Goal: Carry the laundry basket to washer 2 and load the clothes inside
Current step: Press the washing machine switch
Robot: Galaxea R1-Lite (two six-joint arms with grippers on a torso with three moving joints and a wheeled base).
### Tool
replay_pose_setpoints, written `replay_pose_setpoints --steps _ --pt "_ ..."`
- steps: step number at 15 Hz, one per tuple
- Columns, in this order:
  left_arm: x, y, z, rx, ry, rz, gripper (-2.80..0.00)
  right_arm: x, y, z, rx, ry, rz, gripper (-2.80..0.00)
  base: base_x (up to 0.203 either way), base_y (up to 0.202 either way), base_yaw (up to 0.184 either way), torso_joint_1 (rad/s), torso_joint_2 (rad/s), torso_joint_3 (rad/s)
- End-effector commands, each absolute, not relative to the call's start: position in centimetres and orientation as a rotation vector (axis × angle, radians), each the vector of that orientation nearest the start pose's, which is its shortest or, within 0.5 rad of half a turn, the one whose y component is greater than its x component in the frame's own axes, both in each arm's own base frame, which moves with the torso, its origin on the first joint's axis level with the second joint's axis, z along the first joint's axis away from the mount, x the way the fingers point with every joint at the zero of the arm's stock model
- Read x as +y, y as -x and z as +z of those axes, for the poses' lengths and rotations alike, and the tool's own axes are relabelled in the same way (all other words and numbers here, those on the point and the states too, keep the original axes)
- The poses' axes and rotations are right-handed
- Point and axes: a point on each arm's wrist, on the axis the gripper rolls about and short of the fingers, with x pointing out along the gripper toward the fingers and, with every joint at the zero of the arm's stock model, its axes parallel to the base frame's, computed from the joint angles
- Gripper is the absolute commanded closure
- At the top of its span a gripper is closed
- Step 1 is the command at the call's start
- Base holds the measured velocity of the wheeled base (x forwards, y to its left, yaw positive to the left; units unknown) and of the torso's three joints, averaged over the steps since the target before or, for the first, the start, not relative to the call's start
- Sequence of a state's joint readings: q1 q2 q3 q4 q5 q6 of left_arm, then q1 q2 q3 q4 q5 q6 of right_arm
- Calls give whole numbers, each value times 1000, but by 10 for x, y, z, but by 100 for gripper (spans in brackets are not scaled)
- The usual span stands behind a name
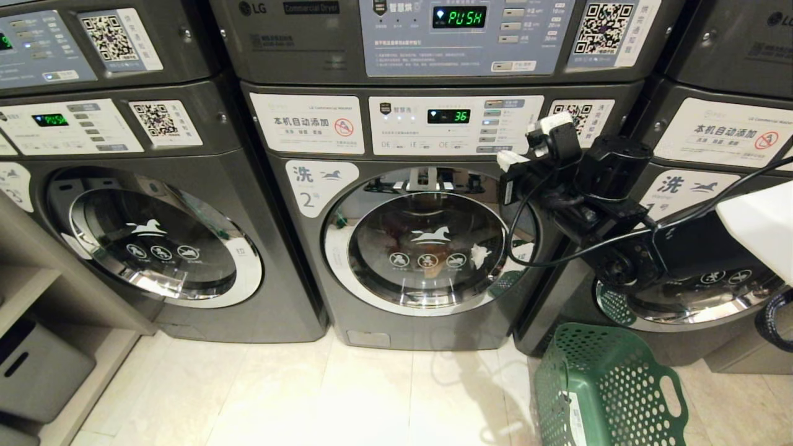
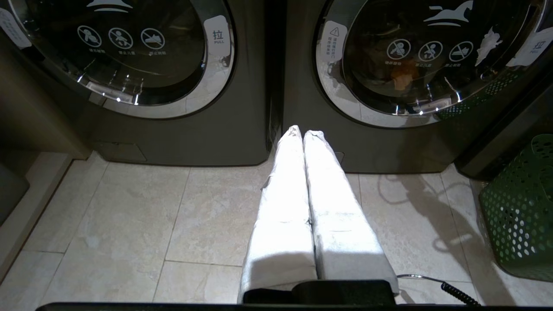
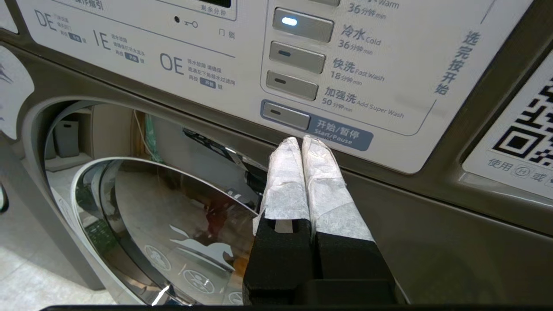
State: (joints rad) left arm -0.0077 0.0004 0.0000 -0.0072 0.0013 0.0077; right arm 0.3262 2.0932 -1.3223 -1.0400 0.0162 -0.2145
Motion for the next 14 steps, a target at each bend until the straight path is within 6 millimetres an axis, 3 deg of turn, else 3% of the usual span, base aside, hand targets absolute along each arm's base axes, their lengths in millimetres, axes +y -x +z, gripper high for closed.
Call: replay_pose_setpoints --steps 1,14 --pt "0 23 76 -9 -8 -6 0 138 -405 217 -303 171 314 0 0 0 0 0 0 0" --pt "0 23 76 -9 -8 -6 0 150 -413 218 -328 165 332 0 0 0 0 0 0 0"
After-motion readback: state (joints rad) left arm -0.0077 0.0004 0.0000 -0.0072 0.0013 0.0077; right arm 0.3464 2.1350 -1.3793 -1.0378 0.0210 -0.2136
